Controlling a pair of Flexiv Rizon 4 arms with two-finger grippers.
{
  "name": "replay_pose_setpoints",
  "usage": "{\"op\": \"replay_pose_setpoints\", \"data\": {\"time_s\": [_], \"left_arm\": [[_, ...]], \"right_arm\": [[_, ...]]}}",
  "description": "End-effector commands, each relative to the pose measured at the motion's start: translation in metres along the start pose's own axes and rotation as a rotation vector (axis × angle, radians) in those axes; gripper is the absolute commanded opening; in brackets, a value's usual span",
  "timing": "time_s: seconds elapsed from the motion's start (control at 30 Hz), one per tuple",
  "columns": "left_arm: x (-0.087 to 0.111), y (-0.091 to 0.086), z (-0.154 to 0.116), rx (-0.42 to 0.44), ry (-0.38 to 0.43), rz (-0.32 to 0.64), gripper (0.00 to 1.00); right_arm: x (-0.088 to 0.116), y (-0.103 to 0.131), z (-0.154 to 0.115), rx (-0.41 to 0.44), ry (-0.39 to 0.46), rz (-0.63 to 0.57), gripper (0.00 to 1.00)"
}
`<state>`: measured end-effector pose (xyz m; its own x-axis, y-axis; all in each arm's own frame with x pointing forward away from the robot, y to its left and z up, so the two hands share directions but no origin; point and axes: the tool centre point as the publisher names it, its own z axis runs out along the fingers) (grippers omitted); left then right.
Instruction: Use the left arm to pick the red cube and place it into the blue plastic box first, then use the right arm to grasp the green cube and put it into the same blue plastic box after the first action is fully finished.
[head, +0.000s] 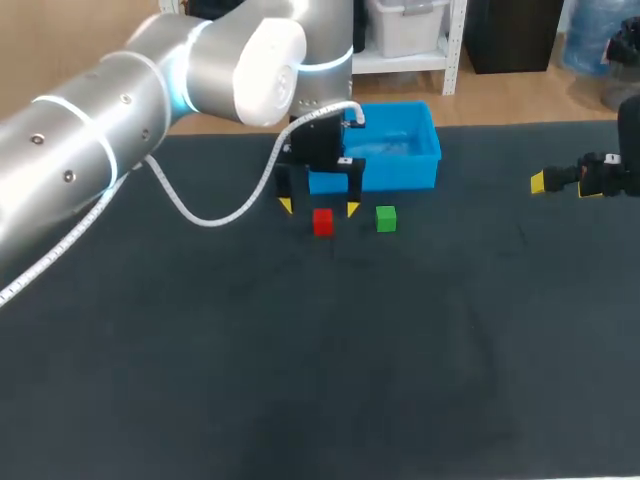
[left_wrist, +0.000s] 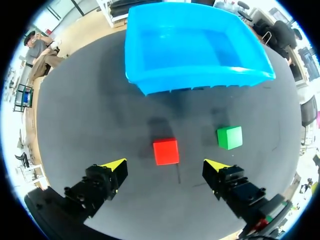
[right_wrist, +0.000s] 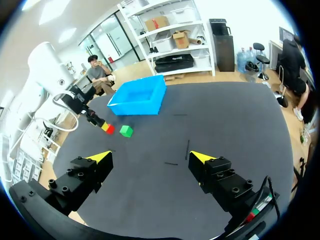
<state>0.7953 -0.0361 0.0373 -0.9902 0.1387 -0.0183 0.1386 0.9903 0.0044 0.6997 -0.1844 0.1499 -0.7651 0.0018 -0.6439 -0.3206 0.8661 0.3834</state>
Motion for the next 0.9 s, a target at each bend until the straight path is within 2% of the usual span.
{"op": "replay_pose_setpoints", "data": {"time_s": [0.03, 0.53, 0.9], "left_arm": [[-0.006, -0.001, 0.002, -0.002, 0.012, 0.002, 1.0], [0.001, 0.0, 0.018, -0.017, -0.017, 0.024, 1.0], [0.003, 0.0, 0.024, -0.024, -0.029, -0.001, 1.0]], "right_arm": [[0.0, 0.0, 0.0, 0.0, 0.001, 0.0, 1.0], [0.0, 0.0, 0.0, 0.0, 0.001, 0.0, 1.0], [0.0, 0.0, 0.0, 0.0, 0.001, 0.0, 1.0]]}}
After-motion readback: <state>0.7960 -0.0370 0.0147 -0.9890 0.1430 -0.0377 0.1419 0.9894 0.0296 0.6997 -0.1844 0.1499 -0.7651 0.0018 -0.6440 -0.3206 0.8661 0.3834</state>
